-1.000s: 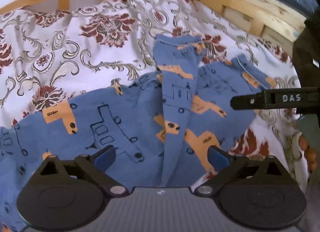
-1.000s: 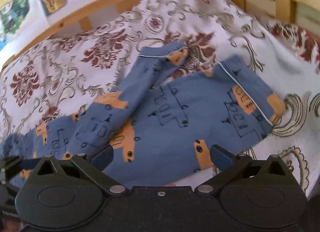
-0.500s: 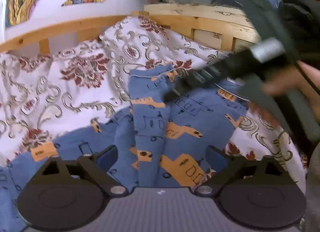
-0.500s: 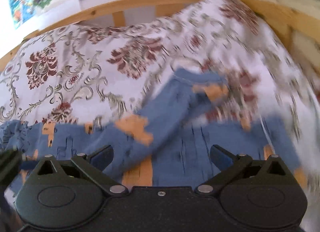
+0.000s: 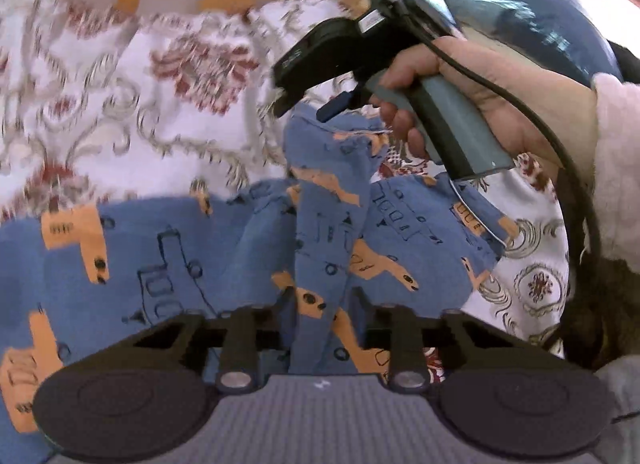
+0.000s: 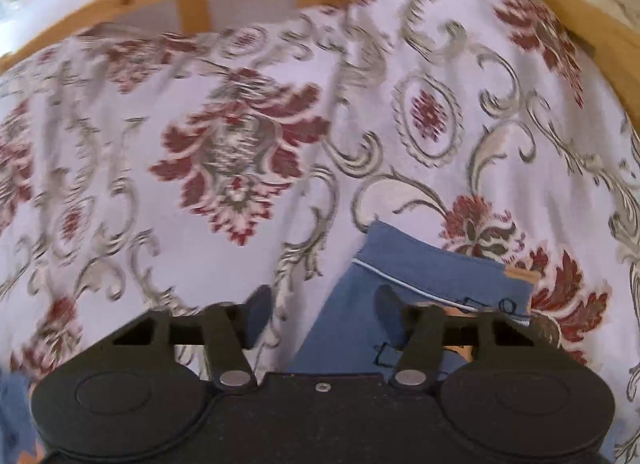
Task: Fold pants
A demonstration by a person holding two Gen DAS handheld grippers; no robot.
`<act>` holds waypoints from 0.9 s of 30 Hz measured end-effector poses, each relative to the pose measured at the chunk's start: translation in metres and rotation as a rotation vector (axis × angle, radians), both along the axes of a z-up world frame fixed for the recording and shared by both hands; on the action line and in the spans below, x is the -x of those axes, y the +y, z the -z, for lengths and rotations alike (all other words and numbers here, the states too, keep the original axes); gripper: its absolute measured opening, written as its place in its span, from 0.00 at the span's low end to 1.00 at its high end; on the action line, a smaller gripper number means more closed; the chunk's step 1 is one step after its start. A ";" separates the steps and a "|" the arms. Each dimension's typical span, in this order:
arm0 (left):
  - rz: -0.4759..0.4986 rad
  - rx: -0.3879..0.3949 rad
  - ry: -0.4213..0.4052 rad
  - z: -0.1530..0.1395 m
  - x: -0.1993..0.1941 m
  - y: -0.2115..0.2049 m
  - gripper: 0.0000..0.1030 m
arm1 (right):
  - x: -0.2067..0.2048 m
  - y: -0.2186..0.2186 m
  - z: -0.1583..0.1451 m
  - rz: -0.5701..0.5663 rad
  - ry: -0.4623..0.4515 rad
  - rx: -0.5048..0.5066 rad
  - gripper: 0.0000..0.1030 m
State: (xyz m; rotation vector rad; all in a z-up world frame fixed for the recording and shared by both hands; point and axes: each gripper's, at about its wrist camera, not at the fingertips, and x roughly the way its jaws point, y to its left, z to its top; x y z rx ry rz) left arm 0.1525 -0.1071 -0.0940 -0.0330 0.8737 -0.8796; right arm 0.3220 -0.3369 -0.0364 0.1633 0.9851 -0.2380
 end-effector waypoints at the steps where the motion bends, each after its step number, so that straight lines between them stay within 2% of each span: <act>1: -0.007 0.011 0.024 0.002 -0.004 0.001 0.23 | -0.003 -0.003 0.002 0.026 0.011 -0.003 0.44; 5: -0.019 0.029 0.065 0.006 -0.011 0.006 0.19 | -0.011 -0.011 0.012 0.103 0.048 -0.049 0.40; 10: -0.014 0.016 0.054 0.007 -0.012 0.003 0.19 | -0.017 -0.009 0.021 0.146 0.090 -0.074 0.40; 14: -0.005 0.005 0.046 0.007 -0.010 0.001 0.15 | -0.022 0.003 0.024 0.129 0.132 0.001 0.39; 16: -0.001 0.005 0.049 0.008 -0.009 0.001 0.09 | -0.024 0.005 0.026 0.136 0.142 0.026 0.31; 17: -0.001 0.008 0.055 0.008 -0.010 0.001 0.07 | -0.025 0.005 0.027 0.142 0.144 0.037 0.21; 18: -0.002 0.012 0.059 0.008 -0.010 0.002 0.06 | -0.024 0.004 0.026 0.146 0.138 0.040 0.09; 19: -0.002 0.018 0.061 0.008 -0.010 0.003 0.04 | -0.023 0.002 0.025 0.152 0.128 0.033 0.05; 22: 0.004 0.028 0.058 0.007 -0.009 0.003 0.03 | -0.014 -0.007 0.017 0.170 0.079 -0.018 0.02; 27: 0.029 0.004 0.006 0.003 -0.003 0.001 0.03 | 0.026 -0.021 -0.016 0.178 -0.086 -0.090 0.01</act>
